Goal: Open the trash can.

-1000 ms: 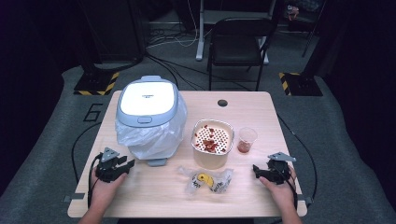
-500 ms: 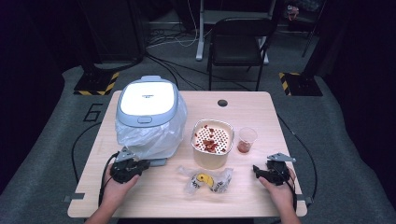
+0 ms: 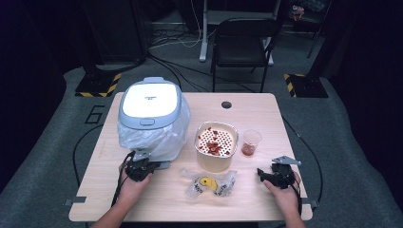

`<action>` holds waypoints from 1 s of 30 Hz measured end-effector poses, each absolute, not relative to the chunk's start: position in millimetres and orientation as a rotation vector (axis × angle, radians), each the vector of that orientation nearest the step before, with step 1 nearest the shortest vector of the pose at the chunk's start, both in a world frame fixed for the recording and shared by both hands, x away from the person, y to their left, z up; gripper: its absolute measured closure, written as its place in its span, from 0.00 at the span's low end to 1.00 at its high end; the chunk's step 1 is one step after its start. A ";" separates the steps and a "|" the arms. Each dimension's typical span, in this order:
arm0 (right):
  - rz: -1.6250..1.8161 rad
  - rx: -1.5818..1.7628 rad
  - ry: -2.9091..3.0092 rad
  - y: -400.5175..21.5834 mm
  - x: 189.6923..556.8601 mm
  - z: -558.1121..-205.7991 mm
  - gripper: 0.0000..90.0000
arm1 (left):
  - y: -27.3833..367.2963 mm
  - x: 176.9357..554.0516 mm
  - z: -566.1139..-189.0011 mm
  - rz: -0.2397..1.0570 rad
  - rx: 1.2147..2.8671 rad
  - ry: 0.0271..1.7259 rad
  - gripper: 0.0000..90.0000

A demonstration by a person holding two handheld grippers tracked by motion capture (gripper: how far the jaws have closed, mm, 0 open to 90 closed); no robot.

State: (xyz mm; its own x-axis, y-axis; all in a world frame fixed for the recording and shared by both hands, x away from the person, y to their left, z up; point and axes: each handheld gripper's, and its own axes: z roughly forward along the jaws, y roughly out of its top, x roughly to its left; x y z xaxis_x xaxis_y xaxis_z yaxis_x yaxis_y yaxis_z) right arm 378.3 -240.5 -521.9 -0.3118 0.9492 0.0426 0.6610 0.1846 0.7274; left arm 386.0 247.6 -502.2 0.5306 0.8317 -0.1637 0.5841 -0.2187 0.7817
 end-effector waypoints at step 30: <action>0.939 1.493 2.068 -234.4 374.0 -518.6 0.31 | 250.5 388.8 -520.4 0.399 1.960 1.094 1.00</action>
State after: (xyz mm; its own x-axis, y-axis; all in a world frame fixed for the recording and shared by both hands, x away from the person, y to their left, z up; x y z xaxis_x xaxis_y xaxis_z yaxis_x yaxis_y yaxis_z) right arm 374.0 -234.4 -518.6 -0.3344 0.9411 0.0499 0.6571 0.1948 0.7282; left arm 388.8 250.5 -520.4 0.5694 0.8139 -0.1157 0.5481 -0.2709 0.7913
